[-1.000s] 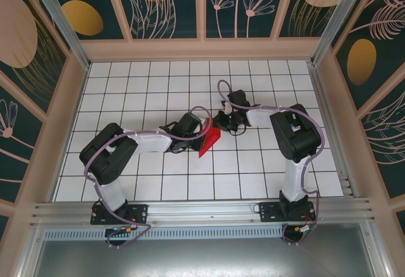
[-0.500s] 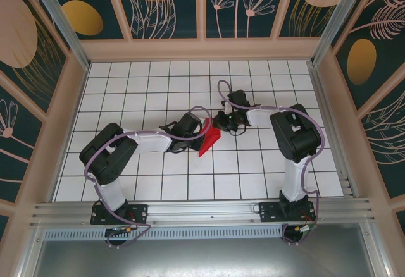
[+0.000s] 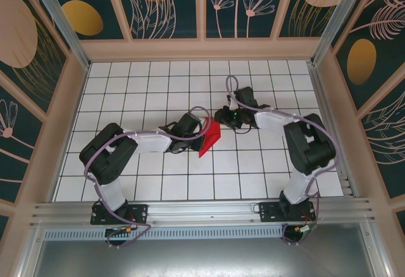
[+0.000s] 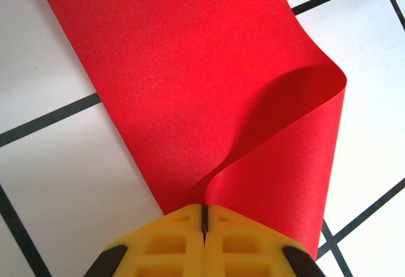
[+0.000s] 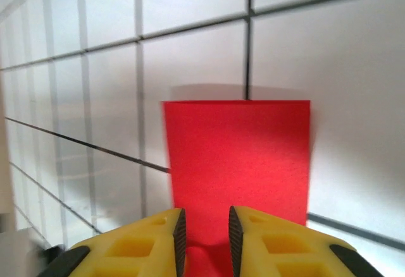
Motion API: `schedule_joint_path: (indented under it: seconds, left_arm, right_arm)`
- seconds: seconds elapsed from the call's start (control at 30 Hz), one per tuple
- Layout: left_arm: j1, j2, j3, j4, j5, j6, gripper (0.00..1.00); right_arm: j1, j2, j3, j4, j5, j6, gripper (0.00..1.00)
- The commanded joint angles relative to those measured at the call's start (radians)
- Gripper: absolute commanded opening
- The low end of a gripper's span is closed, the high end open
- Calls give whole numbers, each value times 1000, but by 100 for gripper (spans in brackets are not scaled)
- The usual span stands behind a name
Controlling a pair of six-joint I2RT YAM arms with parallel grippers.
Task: Fold a paper plane with a square sheet of paper (pick it up from the middle)
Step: Third fold the triangle at the center of the table.
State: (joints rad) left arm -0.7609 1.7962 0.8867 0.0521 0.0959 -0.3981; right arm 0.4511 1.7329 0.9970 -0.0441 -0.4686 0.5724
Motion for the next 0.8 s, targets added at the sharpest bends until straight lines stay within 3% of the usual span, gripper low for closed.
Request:
schedule_joint_path:
  seconds: [0.0, 0.2, 0.3, 0.53, 0.77]
  left_arm:
    - [7, 14, -20, -15, 6, -6, 0]
    - [6, 13, -25, -6, 10, -9, 0]
    - [6, 12, -30, -6, 11, -9, 0]
    - [6, 14, -35, -5, 14, -8, 0]
    - [7, 19, -31, -3, 22, -9, 0]
  right_arm:
    - [3, -112, -87, 69, -1, 68, 23]
    - [80, -265, -333, 286, -12, 262, 8]
    - [150, -288, -400, 362, 6, 336, 5]
    - [266, -205, -443, 513, 22, 447, 4]
    - [296, -136, -430, 515, 27, 459, 4]
